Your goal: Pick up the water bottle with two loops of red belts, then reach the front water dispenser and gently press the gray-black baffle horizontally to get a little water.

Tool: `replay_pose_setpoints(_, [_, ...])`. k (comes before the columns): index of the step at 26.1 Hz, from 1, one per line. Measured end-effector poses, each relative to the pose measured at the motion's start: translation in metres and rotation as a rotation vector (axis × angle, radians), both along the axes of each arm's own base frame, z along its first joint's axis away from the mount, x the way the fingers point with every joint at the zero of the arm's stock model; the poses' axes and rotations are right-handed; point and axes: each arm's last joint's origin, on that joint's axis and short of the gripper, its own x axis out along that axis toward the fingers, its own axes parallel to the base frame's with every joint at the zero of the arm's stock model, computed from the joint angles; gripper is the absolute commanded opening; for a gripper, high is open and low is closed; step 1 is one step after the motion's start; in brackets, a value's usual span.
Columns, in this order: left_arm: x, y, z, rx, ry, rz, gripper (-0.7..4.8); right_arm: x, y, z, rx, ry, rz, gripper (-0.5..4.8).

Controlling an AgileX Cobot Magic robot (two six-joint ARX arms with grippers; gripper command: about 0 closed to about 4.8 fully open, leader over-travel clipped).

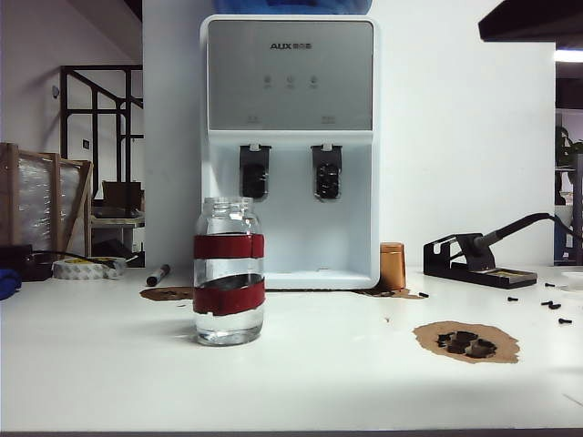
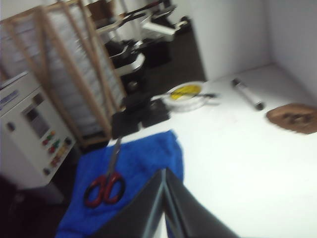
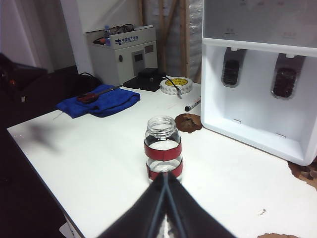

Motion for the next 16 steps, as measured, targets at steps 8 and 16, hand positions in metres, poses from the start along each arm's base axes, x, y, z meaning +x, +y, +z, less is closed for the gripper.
replay_pose_setpoints(8, [-0.004, 0.006, -0.049, -0.017, 0.103, -0.001, -0.04, 0.0, 0.0, 0.0, 0.001, 0.002, 0.015, -0.01])
replay_pose_setpoints(16, [-0.014, 0.003, -0.049, -0.048, 0.1, -0.08, -0.04, -0.001, 0.0, 0.0, 0.002, 0.002, 0.018, -0.01])
